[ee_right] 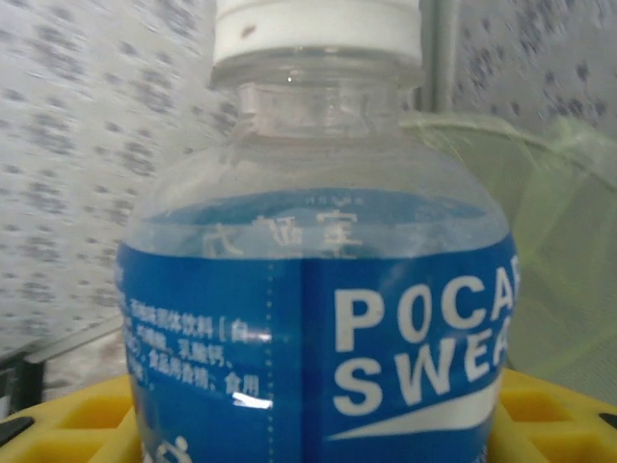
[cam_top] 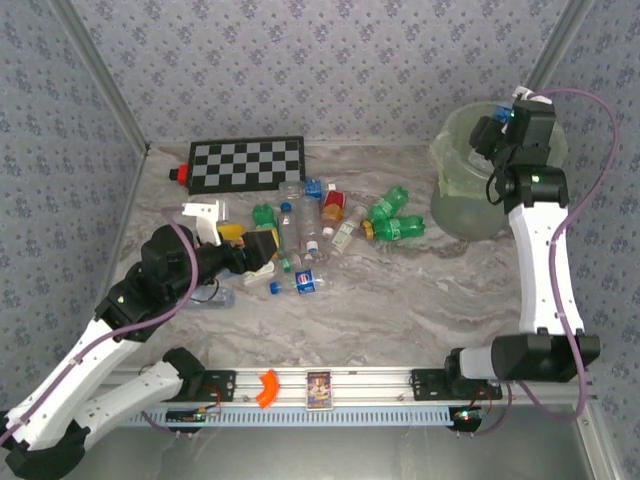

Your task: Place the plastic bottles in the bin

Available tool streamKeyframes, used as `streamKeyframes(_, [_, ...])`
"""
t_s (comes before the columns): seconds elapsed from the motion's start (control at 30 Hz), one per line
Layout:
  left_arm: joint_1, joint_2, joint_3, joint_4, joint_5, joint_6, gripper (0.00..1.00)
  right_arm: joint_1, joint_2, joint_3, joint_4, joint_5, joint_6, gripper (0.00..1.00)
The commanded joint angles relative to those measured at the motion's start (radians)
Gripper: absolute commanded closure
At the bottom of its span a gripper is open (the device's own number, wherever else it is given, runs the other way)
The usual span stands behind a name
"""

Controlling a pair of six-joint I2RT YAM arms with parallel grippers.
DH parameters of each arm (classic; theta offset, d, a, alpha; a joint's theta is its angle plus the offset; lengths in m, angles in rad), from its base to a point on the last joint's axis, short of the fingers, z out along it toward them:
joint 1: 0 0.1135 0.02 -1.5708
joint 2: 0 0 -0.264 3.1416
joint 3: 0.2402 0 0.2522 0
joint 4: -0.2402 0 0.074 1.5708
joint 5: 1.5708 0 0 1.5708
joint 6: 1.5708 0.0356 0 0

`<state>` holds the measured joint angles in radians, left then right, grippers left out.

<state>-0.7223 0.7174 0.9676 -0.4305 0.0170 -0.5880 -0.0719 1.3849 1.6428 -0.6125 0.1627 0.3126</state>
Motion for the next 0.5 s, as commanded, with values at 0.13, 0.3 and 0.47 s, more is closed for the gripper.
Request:
streamKeyframes(0.13, [-0.005, -0.036, -0.028, 0.05, 0.058, 0.005, 0.0, -0.073, 0.177, 0.172, -0.117, -0.06, 0.039, 0.4])
streamKeyframes(0.3, [-0.007, -0.068, -0.041, 0.028, 0.057, 0.018, 0.0, -0.084, 0.291, 0.257, -0.173, -0.017, 0.049, 0.4])
streamKeyframes(0.47, [-0.006, -0.097, -0.055, 0.003, 0.036, 0.042, 0.0, -0.067, 0.363, 0.312, -0.208, 0.019, 0.031, 0.39])
